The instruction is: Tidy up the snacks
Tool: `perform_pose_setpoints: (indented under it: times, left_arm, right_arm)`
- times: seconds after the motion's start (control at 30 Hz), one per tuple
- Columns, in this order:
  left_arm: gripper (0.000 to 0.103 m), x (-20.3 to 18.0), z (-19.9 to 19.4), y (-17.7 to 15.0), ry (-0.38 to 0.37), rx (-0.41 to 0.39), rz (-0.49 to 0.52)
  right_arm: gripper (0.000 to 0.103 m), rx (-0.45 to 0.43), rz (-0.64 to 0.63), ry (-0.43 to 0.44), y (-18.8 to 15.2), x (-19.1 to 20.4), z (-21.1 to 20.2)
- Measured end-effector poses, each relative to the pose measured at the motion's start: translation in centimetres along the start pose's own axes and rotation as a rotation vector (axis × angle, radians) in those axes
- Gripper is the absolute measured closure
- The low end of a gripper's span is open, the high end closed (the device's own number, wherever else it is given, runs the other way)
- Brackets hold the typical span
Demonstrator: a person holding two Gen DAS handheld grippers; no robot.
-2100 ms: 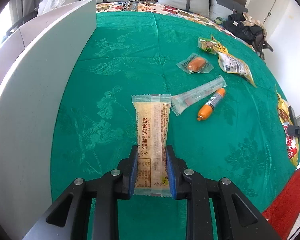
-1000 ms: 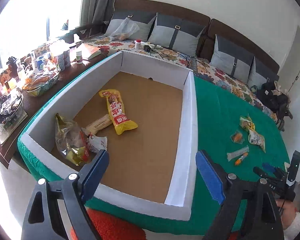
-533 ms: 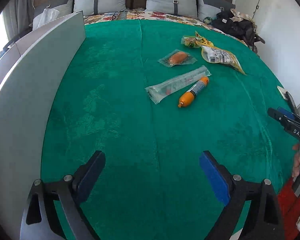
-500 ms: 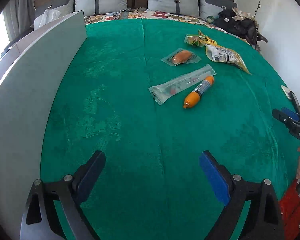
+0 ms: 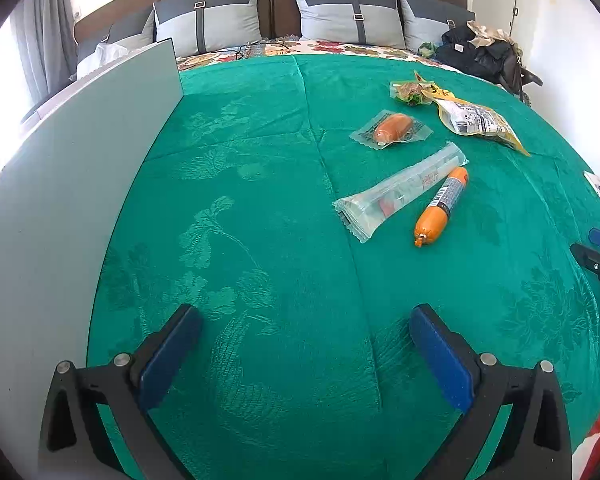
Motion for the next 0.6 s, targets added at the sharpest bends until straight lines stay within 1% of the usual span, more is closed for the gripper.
perform_pose_setpoints:
  times: [0.07,0.17,0.23,0.27,0.33,0.37,0.43,0.5,0.53,0.57,0.6]
  left_arm:
    - [0.000,0.0,0.0,0.0,-0.002,0.003,0.001]
    - [0.000,0.0,-0.1,-0.3,-0.015,0.023,0.029]
    - [0.000,0.7,-0.5,-0.5,-0.007,0.004,0.006]
    - [0.000,0.8,-0.4,-0.5,-0.003,0.006,0.000]
    - [0.000,0.8,-0.3,-0.5,0.000,0.004,-0.001]
    - [0.000,0.8,-0.3,-0.5,0.000,0.003,-0.001]
    - [0.000,0.8,-0.3,-0.5,-0.001,0.003,-0.002]
    - [0.000,0.8,-0.3,-0.4,-0.003,0.003,-0.002]
    - [0.000,0.8,-0.3,-0.4,-0.003,0.003,-0.002]
    - [0.000,0.8,-0.3,-0.4,-0.003,0.002,-0.002]
    - [0.000,0.8,-0.3,-0.4,-0.002,0.003,-0.002]
  right_arm:
    - [0.013,0.000,0.000,-0.001,0.0,0.0,-0.1]
    - [0.012,0.002,-0.001,0.001,0.0,0.0,0.0]
    - [0.010,0.015,-0.005,0.006,0.1,0.1,0.1]
    - [0.010,0.041,-0.006,0.006,0.1,0.1,0.3]
    - [0.011,0.169,0.018,-0.007,0.2,0.4,0.7]
    - [0.012,0.227,0.048,0.000,0.4,0.9,0.8]
    - [0.014,0.263,0.139,0.136,1.7,3.9,0.6]
    - [0.015,0.300,0.181,0.221,3.0,7.5,0.8]
    - [0.019,0.320,0.192,0.258,3.7,9.5,1.0]
    - [0.030,0.335,0.205,0.288,4.3,11.4,1.5]
    - [0.039,0.351,0.212,0.300,4.9,13.1,2.1]
Point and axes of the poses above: each gripper's, at about its wrist camera, not at the fingertips, and z roughly the way its jaws point, x to its left, y to its top, the point moved 10 cm from there along z, roughly the way its jaws point, and after that the axes turned 4 degrees about -x, right-handed, at the moved point
